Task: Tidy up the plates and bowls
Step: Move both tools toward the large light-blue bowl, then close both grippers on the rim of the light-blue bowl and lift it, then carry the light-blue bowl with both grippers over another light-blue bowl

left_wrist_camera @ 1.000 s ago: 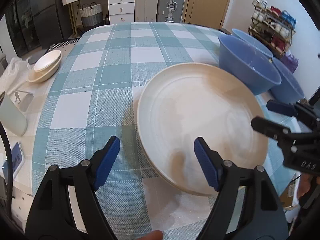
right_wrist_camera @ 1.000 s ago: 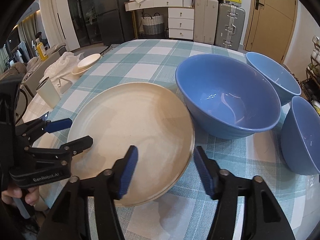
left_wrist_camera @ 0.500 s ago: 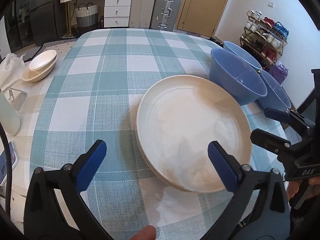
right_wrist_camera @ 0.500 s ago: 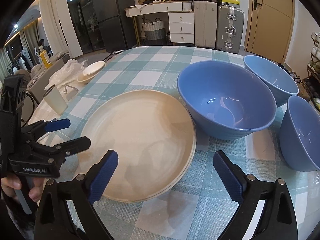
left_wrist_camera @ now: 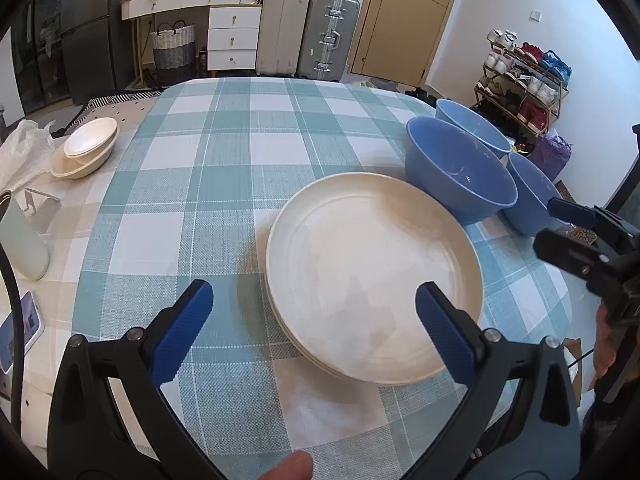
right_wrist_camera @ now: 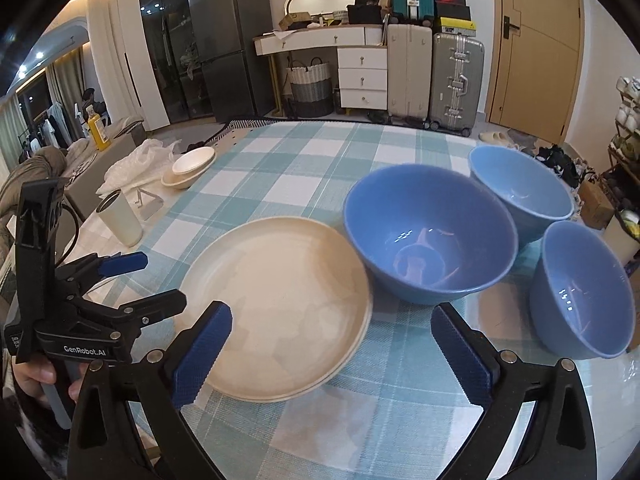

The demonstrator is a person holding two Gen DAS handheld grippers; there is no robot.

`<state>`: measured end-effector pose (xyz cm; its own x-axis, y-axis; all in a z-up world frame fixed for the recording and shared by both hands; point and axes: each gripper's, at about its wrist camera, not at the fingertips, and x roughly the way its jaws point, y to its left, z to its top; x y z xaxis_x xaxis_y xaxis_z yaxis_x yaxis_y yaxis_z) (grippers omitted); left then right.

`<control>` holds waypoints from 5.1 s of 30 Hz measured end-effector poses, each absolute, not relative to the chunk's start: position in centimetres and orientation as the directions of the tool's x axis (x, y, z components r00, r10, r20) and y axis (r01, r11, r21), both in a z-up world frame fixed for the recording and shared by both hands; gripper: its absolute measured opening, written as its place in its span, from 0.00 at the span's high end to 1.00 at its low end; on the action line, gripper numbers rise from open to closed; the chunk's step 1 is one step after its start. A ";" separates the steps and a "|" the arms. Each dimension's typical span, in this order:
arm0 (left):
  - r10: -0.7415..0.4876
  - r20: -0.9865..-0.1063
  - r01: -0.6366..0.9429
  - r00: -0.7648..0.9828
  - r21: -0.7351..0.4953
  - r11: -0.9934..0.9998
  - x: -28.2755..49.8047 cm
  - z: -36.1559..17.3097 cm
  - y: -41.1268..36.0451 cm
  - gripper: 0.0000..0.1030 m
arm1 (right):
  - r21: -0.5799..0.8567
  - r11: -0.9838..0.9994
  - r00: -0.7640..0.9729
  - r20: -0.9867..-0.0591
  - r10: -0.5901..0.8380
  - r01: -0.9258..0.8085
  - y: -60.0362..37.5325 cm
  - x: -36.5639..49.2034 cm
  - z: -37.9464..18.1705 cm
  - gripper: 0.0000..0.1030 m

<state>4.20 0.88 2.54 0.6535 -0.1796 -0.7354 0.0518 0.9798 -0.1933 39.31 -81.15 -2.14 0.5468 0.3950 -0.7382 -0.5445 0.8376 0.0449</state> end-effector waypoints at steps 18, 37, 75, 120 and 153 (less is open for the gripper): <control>-0.249 -0.690 0.190 0.679 -0.162 0.968 8.0 7.8 -6.7 0.02 | 0.082 0.906 0.663 -0.655 0.363 -0.414 -92.6 42.2 3.9 0.01; -0.273 -0.699 0.239 0.661 -0.149 0.960 18.6 11.0 -14.3 0.02 | 0.106 0.943 0.673 -0.676 0.300 -0.314 -99.3 49.9 5.4 0.01; -0.327 -0.778 0.282 0.537 -0.200 0.938 35.2 7.2 -22.5 0.29 | 0.131 0.959 0.571 -0.781 0.255 -0.250 -99.8 65.0 0.6 0.17; -0.325 -0.808 0.319 0.491 -0.180 0.930 39.0 4.0 -26.9 0.83 | 0.042 0.970 0.524 -0.835 0.165 -0.238 -99.0 69.8 -5.3 0.77; -0.339 -0.693 0.330 0.636 -0.153 0.931 29.7 15.7 -25.2 0.83 | 0.005 0.963 0.683 -0.704 0.194 -0.268 -98.7 61.6 5.0 0.77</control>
<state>29.68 -25.21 15.69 0.6358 -0.3394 -0.6932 0.3304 0.9314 -0.1529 61.65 -98.66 5.03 0.6833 0.1940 -0.7039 -0.2680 0.9634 0.0053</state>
